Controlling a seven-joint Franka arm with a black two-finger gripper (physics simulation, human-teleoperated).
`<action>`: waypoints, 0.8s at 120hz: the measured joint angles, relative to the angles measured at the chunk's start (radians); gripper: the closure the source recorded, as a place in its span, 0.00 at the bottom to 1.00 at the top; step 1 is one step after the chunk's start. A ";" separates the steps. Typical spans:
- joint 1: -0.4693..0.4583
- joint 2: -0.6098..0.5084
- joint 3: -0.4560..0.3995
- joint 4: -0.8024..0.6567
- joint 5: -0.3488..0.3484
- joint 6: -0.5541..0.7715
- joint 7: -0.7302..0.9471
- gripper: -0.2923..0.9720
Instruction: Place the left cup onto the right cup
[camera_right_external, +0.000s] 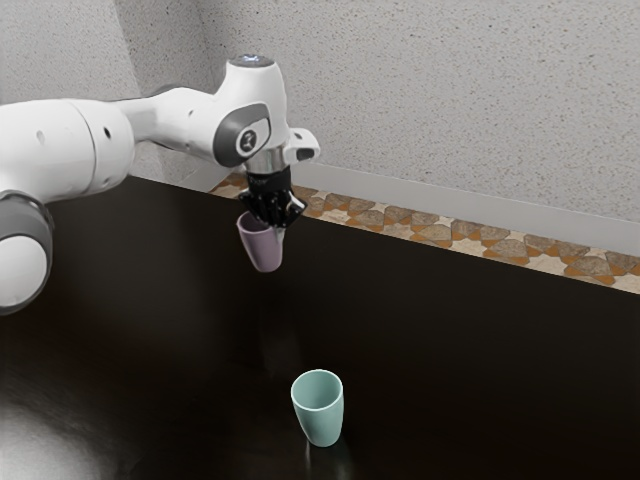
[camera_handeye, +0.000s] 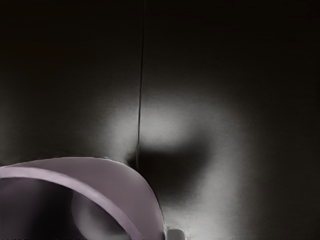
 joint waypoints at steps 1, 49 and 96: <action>-0.002 -0.001 0.000 0.000 0.000 -0.003 -0.004 0.85; -0.051 -0.096 -0.094 -0.043 0.002 -0.124 -0.227 0.85; -0.117 -0.189 -0.120 -0.139 0.007 -0.151 -0.466 0.85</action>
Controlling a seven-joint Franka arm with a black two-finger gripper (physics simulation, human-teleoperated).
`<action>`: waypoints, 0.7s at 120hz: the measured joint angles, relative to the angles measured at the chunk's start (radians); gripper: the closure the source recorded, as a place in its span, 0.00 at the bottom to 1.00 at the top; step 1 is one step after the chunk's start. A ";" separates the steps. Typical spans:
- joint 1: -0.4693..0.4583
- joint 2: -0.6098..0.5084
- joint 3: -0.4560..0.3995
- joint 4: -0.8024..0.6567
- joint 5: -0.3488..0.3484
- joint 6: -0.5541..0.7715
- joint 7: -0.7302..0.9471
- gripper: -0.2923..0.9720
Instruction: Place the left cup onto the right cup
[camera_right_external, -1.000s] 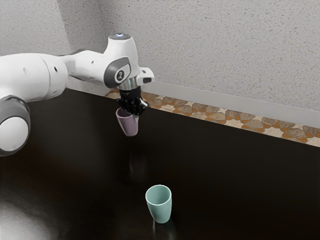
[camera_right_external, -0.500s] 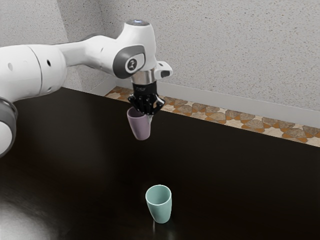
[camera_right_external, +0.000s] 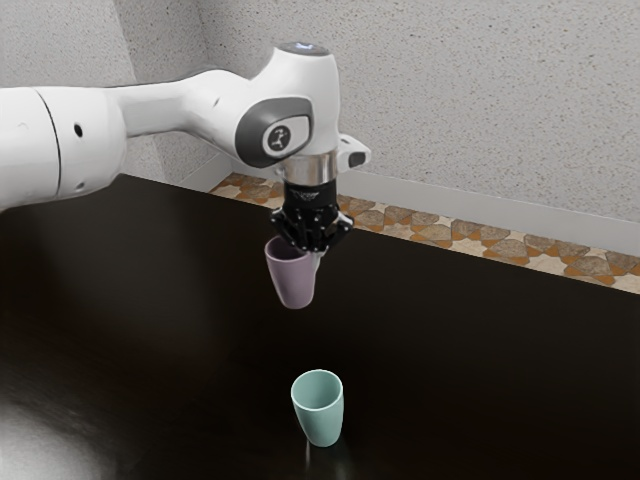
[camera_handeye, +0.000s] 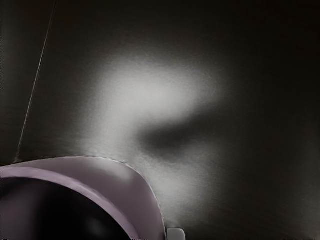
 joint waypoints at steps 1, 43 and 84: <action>-0.001 -0.002 0.000 -0.002 0.000 0.000 -0.005 0.85; -0.037 -0.079 -0.026 -0.087 0.003 0.008 -0.202 0.85; -0.059 -0.135 -0.058 -0.164 -0.013 0.033 -0.385 0.85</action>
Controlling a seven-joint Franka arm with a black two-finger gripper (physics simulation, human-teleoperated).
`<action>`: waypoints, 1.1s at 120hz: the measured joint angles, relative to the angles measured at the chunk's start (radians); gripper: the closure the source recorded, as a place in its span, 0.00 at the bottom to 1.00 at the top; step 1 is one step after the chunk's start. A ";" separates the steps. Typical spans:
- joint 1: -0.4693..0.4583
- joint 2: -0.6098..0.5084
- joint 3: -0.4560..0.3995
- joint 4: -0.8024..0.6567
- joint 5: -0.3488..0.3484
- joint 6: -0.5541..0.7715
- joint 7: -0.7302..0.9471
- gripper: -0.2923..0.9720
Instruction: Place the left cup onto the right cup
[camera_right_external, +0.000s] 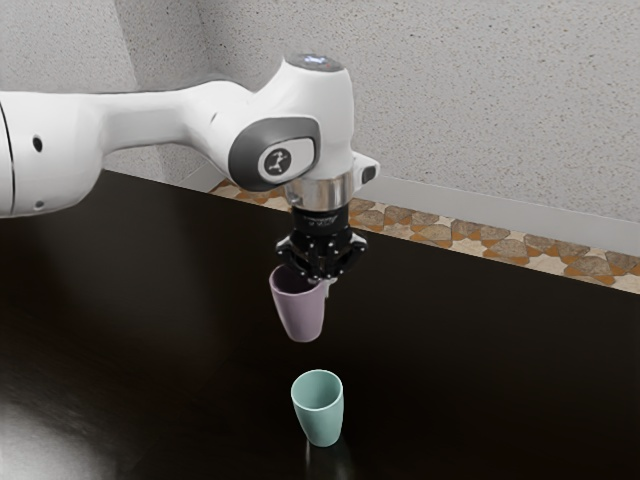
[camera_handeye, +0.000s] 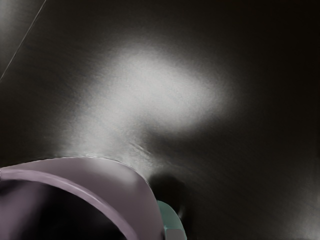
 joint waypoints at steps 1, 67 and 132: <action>-0.001 -0.001 -0.001 -0.001 -0.001 0.001 -0.004 0.85; -0.014 -0.066 -0.039 -0.114 -0.062 0.064 -0.233 0.85; -0.015 -0.082 -0.040 -0.172 -0.096 0.090 -0.363 0.85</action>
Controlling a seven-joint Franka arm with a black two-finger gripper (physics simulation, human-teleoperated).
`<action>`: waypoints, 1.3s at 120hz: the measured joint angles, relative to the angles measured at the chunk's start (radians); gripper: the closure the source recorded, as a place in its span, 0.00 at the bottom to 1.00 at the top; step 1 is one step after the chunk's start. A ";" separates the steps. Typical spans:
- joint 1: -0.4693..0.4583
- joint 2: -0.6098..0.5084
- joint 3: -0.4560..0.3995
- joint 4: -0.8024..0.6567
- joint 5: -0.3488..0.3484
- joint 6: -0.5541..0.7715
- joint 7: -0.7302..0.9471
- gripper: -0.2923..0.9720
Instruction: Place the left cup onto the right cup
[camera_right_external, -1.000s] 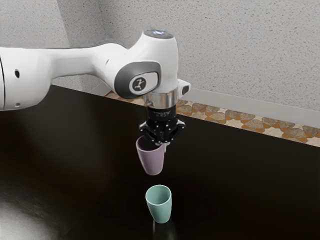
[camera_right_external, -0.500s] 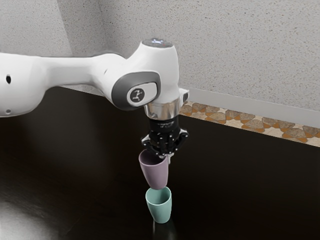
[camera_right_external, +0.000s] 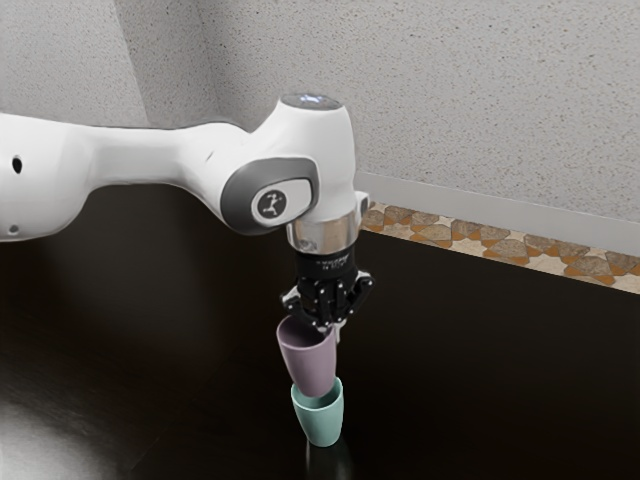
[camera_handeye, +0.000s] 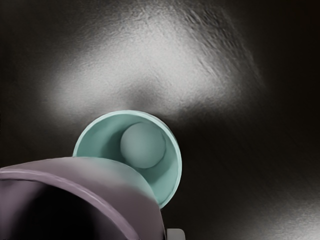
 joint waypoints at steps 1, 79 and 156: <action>0.000 -0.001 0.000 -0.001 0.000 0.000 -0.001 0.85; 0.012 0.008 0.002 -0.006 -0.012 0.017 -0.057 0.85; 0.029 0.030 0.015 -0.006 -0.023 0.039 -0.042 0.85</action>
